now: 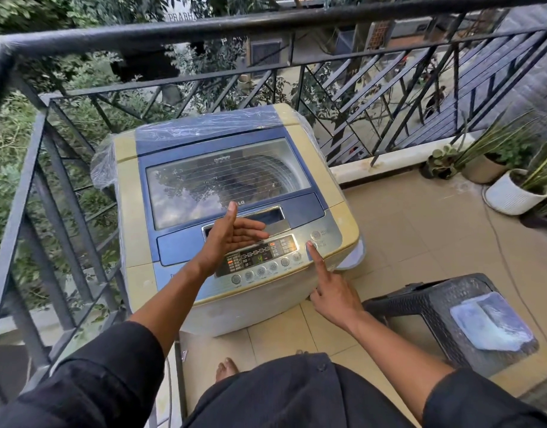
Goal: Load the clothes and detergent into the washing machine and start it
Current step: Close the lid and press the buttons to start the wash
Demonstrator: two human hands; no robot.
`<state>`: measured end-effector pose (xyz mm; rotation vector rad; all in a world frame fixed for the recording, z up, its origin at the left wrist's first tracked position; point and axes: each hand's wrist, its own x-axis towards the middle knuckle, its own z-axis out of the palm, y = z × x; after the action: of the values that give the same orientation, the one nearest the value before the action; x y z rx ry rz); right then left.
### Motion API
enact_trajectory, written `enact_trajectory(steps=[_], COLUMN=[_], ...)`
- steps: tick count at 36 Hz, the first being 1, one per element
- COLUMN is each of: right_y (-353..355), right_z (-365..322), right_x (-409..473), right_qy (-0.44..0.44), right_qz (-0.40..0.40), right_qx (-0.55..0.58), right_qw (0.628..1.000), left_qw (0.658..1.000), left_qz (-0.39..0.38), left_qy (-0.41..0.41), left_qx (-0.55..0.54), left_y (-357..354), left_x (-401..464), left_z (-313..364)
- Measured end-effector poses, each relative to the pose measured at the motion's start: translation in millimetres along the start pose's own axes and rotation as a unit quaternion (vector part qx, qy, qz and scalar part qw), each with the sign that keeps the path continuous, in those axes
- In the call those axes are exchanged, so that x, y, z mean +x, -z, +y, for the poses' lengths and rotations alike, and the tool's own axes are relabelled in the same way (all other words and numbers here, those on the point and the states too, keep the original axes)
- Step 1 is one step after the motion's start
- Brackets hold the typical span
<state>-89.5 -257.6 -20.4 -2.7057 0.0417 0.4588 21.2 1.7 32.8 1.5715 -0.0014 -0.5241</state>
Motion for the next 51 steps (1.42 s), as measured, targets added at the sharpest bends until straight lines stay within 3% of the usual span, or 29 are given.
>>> enact_trajectory(steps=[15, 29, 42, 51], right_y=[8.3, -0.1, 20.3, 38.3], right_z=[11.0, -4.2, -22.0, -35.1], right_x=[7.5, -5.0, 19.0, 52.5], right_qy=[0.008, -0.015, 0.000, 0.000], right_qz=[0.006, 0.039, 0.123, 0.163], right_qx=[-0.117, -0.004, -0.049, -0.031], right_qw=[0.993, 0.999, 0.991, 0.986], left_qw=[1.000, 0.999, 0.996, 0.993], left_qz=[0.005, 0.028, 0.046, 0.110], left_qy=[-0.005, -0.019, -0.019, -0.030], left_qx=[-0.005, -0.037, -0.071, -0.041], left_y=[-4.9, -8.6, -9.0, -16.5], left_x=[2.7, -5.9, -3.3, 1.9], left_z=[-2.0, -4.1, -5.4, -12.5])
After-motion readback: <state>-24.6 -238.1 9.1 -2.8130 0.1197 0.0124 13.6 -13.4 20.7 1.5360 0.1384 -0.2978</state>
